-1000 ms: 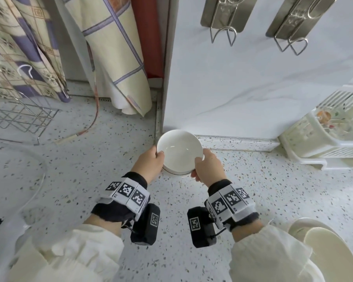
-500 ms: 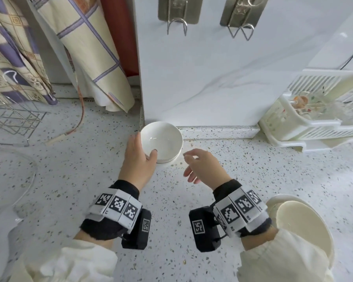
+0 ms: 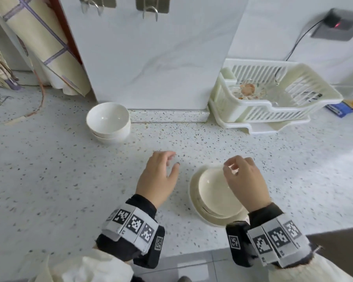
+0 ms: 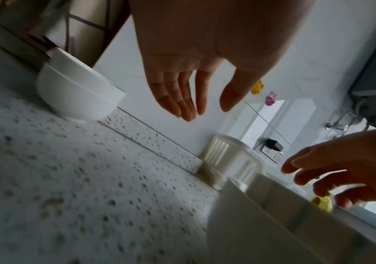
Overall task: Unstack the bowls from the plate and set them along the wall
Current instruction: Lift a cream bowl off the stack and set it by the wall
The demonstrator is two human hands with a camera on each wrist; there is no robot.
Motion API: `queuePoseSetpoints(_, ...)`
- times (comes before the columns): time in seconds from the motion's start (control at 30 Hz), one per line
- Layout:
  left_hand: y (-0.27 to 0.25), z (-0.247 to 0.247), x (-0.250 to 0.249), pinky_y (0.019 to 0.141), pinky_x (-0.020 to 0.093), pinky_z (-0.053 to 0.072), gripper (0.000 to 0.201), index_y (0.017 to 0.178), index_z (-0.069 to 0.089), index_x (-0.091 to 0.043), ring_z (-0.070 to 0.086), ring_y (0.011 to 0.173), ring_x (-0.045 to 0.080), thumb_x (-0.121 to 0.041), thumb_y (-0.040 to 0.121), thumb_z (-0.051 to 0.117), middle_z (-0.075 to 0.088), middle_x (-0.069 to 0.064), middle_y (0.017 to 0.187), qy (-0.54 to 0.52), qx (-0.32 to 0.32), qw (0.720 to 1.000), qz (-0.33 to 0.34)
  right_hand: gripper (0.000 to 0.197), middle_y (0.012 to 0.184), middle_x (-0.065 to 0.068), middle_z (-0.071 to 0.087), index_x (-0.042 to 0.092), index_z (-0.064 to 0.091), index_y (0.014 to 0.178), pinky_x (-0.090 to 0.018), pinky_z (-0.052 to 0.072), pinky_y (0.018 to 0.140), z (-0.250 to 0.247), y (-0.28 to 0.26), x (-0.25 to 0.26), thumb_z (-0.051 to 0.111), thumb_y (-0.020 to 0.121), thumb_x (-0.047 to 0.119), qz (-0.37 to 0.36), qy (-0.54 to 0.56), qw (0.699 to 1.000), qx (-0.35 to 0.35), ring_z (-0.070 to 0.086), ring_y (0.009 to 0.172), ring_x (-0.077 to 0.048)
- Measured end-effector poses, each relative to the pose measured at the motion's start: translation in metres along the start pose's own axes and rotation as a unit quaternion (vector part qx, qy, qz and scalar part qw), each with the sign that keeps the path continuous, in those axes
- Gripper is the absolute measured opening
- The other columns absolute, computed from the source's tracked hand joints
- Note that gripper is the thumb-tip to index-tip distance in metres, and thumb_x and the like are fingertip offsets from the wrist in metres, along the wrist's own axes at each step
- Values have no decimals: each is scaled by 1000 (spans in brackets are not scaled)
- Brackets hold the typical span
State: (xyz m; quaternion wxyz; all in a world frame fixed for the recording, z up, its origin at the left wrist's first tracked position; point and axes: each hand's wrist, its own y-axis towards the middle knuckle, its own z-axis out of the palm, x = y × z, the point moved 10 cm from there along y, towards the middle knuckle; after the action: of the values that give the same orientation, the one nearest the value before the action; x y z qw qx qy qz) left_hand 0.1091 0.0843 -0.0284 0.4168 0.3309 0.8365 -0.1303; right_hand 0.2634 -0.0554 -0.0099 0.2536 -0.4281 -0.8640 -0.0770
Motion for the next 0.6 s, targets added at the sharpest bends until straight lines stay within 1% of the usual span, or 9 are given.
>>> queuePoseSetpoints(0.03, -6, 11, -8, 84, 31, 49, 33, 123, 50, -18, 52, 102, 12, -27, 92, 47, 53, -5, 107, 8, 10, 1000, 4, 26, 111, -11, 53, 11, 56, 109, -29, 39, 76, -3, -3, -15, 49, 88, 24, 7, -19, 1000, -5, 54, 99, -27)
queuePoseSetpoints(0.1, -15, 31, -19, 79, 30, 48, 31, 120, 52, -20, 51, 94, 13, -32, 92, 45, 54, -8, 93, 19, 31, 999, -2, 31, 109, -11, 53, 11, 51, 114, -29, 37, 74, -1, -8, -38, 48, 88, 28, 21, -39, 999, 17, 53, 97, -27)
queuePoseSetpoints(0.17, -21, 45, -24, 75, 32, 49, 32, 118, 53, -22, 53, 88, 14, -37, 92, 44, 57, -6, 87, 37, 44, 998, -19, 32, 98, -6, 54, 10, 49, 115, -29, 38, 70, 7, -14, -52, 46, 89, 29, 24, -47, 997, 56, 53, 88, -24)
queuePoseSetpoints(0.23, -26, 58, -24, 64, 29, 47, 35, 120, 51, -23, 56, 80, 15, -41, 92, 40, 58, -5, 82, 76, 60, 995, -36, 30, 91, -5, 60, 10, 49, 113, -28, 40, 65, 16, -19, -60, 42, 91, 29, 17, -71, 993, 96, 54, 79, -22)
queuePoseSetpoints(0.3, -30, 69, -23, 50, 23, 38, 38, 124, 47, -22, 54, 70, 16, -41, 93, 37, 57, -6, 78, 139, 89, 985, -52, 30, 93, -8, 67, 11, 48, 114, -27, 41, 62, 22, -21, -64, 39, 91, 27, 3, -95, 990, 109, 55, 75, -23)
queuePoseSetpoints(0.4, -33, 80, -20, 43, 23, 27, 36, 124, 45, -16, 48, 57, 17, -32, 94, 34, 48, -6, 61, 221, 125, 965, -66, 35, 87, -9, 67, 12, 47, 123, -26, 40, 58, 24, -20, -62, 34, 91, 20, -23, -90, 991, 97, 56, 71, -24)
queuePoseSetpoints(0.47, -33, 81, -19, 43, 24, 26, 34, 123, 46, -15, 41, 49, 14, -26, 94, 32, 41, -5, 55, 242, 133, 958, -75, 38, 71, -5, 61, 15, 47, 127, -26, 38, 53, 19, -18, -58, 35, 91, 16, -41, -74, 993, 77, 52, 64, -22)
queuePoseSetpoints(0.5, -32, 80, -19, 43, 23, 26, 35, 125, 45, -15, 39, 47, 12, -25, 94, 32, 41, -6, 55, 244, 133, 958, -78, 37, 62, 0, 55, 15, 48, 126, -26, 35, 49, 15, -17, -55, 36, 91, 16, -51, -65, 994, 67, 49, 58, -20)
queuePoseSetpoints(0.6, -33, 75, -24, 42, 23, 26, 36, 128, 42, -18, 44, 49, 15, -24, 94, 33, 56, -2, 62, 222, 117, 965, -71, 35, 48, 7, 39, 16, 50, 123, -23, 27, 42, 2, -16, -46, 39, 91, 14, -77, -48, 995, 44, 38, 45, -11)
